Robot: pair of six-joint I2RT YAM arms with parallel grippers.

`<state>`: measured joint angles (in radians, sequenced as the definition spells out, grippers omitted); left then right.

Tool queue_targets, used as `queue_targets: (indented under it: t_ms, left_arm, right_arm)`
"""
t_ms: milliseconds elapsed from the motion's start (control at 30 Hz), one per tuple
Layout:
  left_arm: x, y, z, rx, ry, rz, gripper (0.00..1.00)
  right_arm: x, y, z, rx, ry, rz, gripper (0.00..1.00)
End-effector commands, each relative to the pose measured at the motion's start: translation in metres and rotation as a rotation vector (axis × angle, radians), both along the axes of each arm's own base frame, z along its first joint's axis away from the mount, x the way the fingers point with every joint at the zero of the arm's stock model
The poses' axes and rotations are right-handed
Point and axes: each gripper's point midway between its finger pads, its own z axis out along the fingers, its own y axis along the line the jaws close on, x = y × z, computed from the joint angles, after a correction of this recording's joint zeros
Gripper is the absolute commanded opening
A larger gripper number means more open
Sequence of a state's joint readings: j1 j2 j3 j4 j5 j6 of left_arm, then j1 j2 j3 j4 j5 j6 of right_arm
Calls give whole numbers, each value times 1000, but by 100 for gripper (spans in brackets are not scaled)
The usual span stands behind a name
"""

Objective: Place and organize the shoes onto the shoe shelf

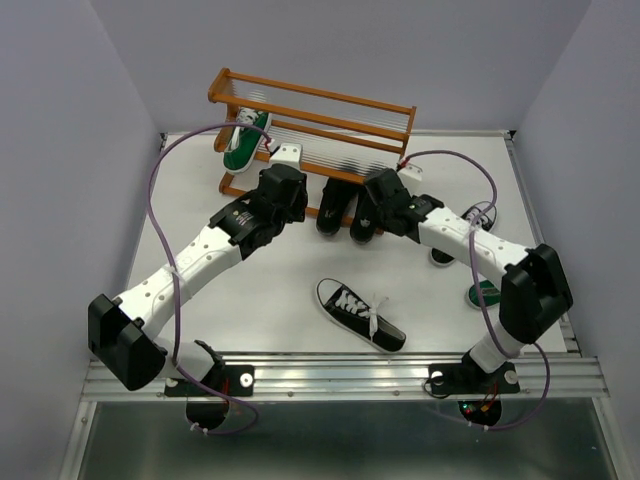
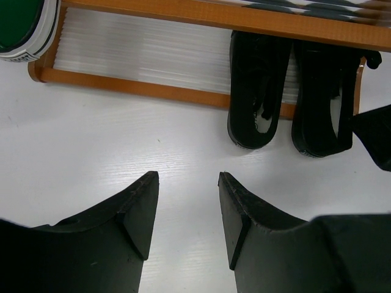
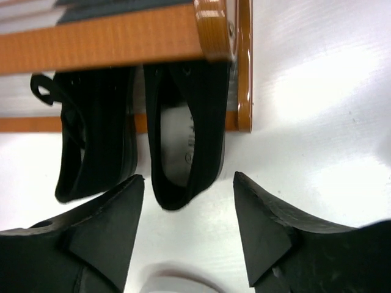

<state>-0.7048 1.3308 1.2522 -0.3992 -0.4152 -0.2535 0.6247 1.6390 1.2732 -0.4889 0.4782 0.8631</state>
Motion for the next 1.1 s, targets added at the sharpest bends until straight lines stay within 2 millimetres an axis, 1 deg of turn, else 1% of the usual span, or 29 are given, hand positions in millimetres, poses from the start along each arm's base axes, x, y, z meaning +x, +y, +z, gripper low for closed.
queue_targets:
  t_ms: [0, 33, 67, 100, 133, 167, 200, 233, 267, 300, 333, 367, 433, 467, 533, 567, 600, 633, 667, 700, 833, 967, 1067]
  left_arm:
    - [5, 0, 12, -24, -38, 11, 55]
    - [6, 0, 13, -18, -41, 14, 55]
    - [6, 0, 12, -10, -41, 9, 55]
    - [7, 0, 15, -11, -45, 11, 55]
    - [8, 0, 16, -9, -47, 13, 55]
    - [8, 0, 16, -4, -44, 13, 55]
    - [9, 0, 17, -2, -45, 16, 55]
    - [10, 0, 22, -7, -54, 17, 55]
    - [10, 1, 24, -8, -56, 20, 55]
    - [11, 0, 28, -12, -64, 18, 55]
    - [11, 0, 30, -13, -65, 18, 55]
    - [11, 0, 31, -13, -67, 19, 55]
    - [13, 1, 38, -21, -77, 22, 55]
    - [13, 1, 38, -22, -76, 25, 55]
    - [15, 1, 47, -34, -87, 29, 55]
    - [15, 1, 48, -41, -85, 27, 55]
    - [16, 1, 55, -55, -97, 29, 55]
    - [16, 2, 58, -61, -99, 31, 55]
    - [16, 2, 62, -70, -104, 31, 55]
    - [17, 3, 69, -82, -115, 31, 55]
    - [16, 5, 85, -111, -141, 29, 55]
    - [17, 7, 90, -120, -147, 30, 55]
    - [17, 6, 90, -123, -147, 26, 55]
  right_arm:
    - [-16, 5, 20, 40, -41, 71, 72]
    - [-22, 2, 16, 33, -30, 86, 76]
    - [-28, 6, 17, 38, -26, 121, 77]
    - [-34, 3, 23, 31, -38, 150, 80]
    - [-39, 3, 25, 26, -38, 178, 80]
    - [-46, 1, 19, 14, -21, 210, 82]
    - [-54, 3, 19, 19, -6, 255, 83]
    - [-61, 2, 24, 11, -11, 308, 83]
    - [-75, 3, 15, 1, 28, 383, 83]
    - [-83, 3, 19, 9, 30, 413, 83]
    - [-93, 0, 15, 2, 63, 440, 84]
    - [-105, 2, 9, 16, 99, 490, 84]
    - [-120, 1, 4, -6, 137, 540, 83]
    - [-130, -6, 1, -19, 175, 545, 84]
    - [-146, -2, 0, -14, 209, 594, 84]
    - [-155, -3, -2, -3, 239, 609, 84]
    - [-164, 2, -2, 4, 253, 634, 84]
    - [-171, 1, -5, -1, 277, 641, 84]
    - [-179, 5, -7, 13, 297, 662, 84]
    - [-192, 10, -9, 29, 330, 690, 84]
    - [-214, 9, -20, 35, 402, 673, 84]
    - [-235, -4, -32, 26, 472, 635, 81]
    - [-245, -11, -32, 39, 482, 608, 79]
